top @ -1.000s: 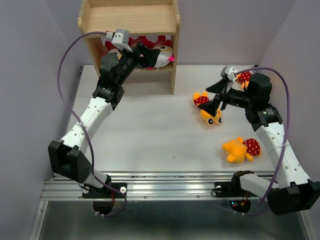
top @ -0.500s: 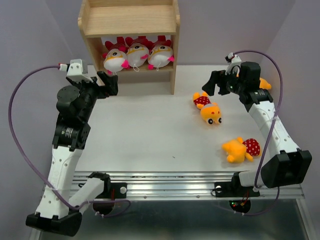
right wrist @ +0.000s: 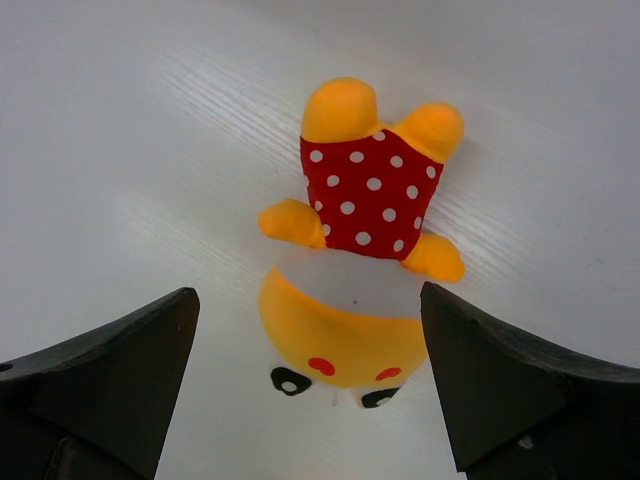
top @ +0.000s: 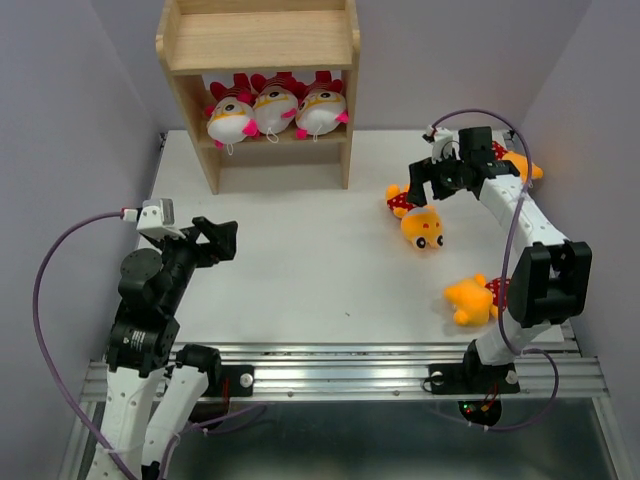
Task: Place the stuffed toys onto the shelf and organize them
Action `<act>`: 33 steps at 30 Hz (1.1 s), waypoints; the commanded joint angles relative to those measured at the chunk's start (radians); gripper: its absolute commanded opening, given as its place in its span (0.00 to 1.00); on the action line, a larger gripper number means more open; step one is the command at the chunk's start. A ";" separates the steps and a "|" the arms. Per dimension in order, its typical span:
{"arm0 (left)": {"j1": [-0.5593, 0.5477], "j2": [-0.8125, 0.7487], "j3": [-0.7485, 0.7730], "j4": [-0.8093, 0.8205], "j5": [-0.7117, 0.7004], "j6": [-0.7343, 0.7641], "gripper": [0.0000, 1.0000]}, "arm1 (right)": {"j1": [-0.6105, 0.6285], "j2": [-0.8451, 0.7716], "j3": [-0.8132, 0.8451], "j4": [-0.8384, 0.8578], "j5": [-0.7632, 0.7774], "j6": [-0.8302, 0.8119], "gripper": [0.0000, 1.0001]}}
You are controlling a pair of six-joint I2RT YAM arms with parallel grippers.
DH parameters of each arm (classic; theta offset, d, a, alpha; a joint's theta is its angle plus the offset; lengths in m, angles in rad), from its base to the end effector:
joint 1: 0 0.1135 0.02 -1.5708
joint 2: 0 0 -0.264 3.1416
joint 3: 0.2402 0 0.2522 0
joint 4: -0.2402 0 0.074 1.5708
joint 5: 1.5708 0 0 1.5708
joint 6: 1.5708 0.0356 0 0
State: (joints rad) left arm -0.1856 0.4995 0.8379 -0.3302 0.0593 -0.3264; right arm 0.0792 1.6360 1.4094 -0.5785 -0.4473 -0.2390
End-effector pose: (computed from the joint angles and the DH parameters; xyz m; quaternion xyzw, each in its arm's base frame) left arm 0.1067 -0.0222 0.3788 -0.0285 0.7036 -0.1999 0.6813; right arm 0.3606 0.0441 0.3039 -0.2251 0.8800 0.1760 0.3795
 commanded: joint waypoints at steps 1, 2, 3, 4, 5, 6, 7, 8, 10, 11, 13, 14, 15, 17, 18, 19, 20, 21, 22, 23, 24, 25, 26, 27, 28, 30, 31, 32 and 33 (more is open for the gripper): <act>0.002 -0.041 -0.040 0.031 0.036 -0.071 0.98 | -0.004 0.030 0.051 -0.072 0.057 -0.143 0.96; 0.003 -0.044 -0.046 0.033 0.048 -0.080 0.98 | -0.004 0.038 0.042 -0.070 0.065 -0.144 0.96; 0.002 -0.045 -0.055 0.043 0.057 -0.100 0.98 | -0.004 0.039 0.014 -0.072 0.071 -0.158 0.95; 0.002 -0.044 -0.075 0.051 0.066 -0.111 0.98 | -0.004 0.041 0.001 -0.070 0.078 -0.164 0.95; 0.003 -0.045 -0.085 0.074 0.089 -0.121 0.98 | -0.004 0.056 -0.010 -0.075 0.085 -0.178 0.95; 0.002 -0.047 -0.097 0.085 0.100 -0.140 0.98 | -0.004 0.064 -0.026 -0.081 0.093 -0.186 0.95; 0.002 -0.044 -0.118 0.094 0.112 -0.149 0.98 | -0.004 0.071 -0.036 -0.090 0.104 -0.198 0.93; 0.003 -0.039 -0.128 0.115 0.137 -0.157 0.98 | -0.004 0.087 -0.044 -0.096 0.108 -0.218 0.93; 0.002 -0.030 -0.141 0.135 0.165 -0.172 0.98 | -0.004 0.097 -0.075 -0.098 0.098 -0.243 0.89; 0.003 -0.021 -0.154 0.155 0.186 -0.177 0.99 | -0.004 0.105 -0.085 -0.096 0.090 -0.262 0.82; 0.002 -0.012 -0.166 0.177 0.206 -0.192 0.98 | -0.013 0.128 -0.101 -0.087 0.087 -0.270 0.73; 0.003 -0.001 -0.177 0.198 0.223 -0.198 0.98 | -0.013 0.137 -0.113 -0.081 0.088 -0.272 0.60; 0.002 0.004 -0.181 0.209 0.235 -0.207 0.98 | -0.013 0.146 -0.118 -0.074 0.091 -0.272 0.51; 0.002 0.017 -0.200 0.244 0.264 -0.238 0.98 | -0.013 0.140 -0.139 -0.038 0.085 -0.278 0.25; 0.002 0.023 -0.207 0.255 0.272 -0.253 0.98 | -0.013 0.130 -0.147 -0.028 0.075 -0.287 0.20; 0.002 0.027 -0.226 0.267 0.298 -0.269 0.98 | -0.013 0.099 -0.151 -0.021 0.041 -0.298 0.12; 0.002 0.039 -0.236 0.296 0.309 -0.308 0.98 | -0.013 0.078 -0.162 -0.023 0.013 -0.312 0.10; 0.000 0.045 -0.250 0.312 0.319 -0.333 0.98 | -0.013 0.049 -0.171 -0.024 -0.017 -0.357 0.10; 0.000 0.050 -0.261 0.322 0.330 -0.356 0.98 | -0.013 0.015 -0.184 -0.035 -0.096 -0.396 0.10; -0.003 0.060 -0.292 0.376 0.350 -0.414 0.98 | -0.013 -0.058 -0.210 -0.050 -0.152 -0.496 0.11; -0.009 0.066 -0.307 0.407 0.361 -0.445 0.98 | -0.013 -0.092 -0.220 -0.078 -0.201 -0.547 0.11; -0.023 0.074 -0.338 0.442 0.373 -0.476 0.98 | -0.013 -0.123 -0.230 -0.140 -0.300 -0.600 0.11; -0.034 0.097 -0.348 0.507 0.388 -0.503 0.98 | -0.013 -0.169 -0.239 -0.179 -0.342 -0.646 0.11; -0.047 0.114 -0.356 0.534 0.386 -0.546 0.99 | 0.014 -0.182 -0.242 -0.219 -0.369 -0.736 0.11; -0.078 0.132 -0.358 0.554 0.379 -0.560 0.98 | 0.033 -0.191 -0.244 -0.291 -0.393 -0.768 0.11; -0.110 0.201 -0.346 0.598 0.363 -0.573 0.99 | 0.066 -0.206 -0.245 -0.342 -0.407 -0.801 0.11; -0.126 0.226 -0.341 0.612 0.363 -0.582 0.98 | 0.100 -0.211 -0.250 -0.371 -0.430 -0.801 0.11; -0.155 0.273 -0.329 0.641 0.363 -0.585 0.98 | 0.119 -0.217 -0.253 -0.379 -0.442 -0.792 0.10; -0.170 0.301 -0.320 0.652 0.363 -0.586 0.98 | 0.142 -0.234 -0.259 -0.370 -0.456 -0.781 0.10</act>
State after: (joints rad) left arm -0.3008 0.7208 0.4839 0.1490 0.3992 -0.8486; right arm 0.1505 1.4208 1.1652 -0.8387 -0.7628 -0.9276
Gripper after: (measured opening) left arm 0.985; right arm 0.134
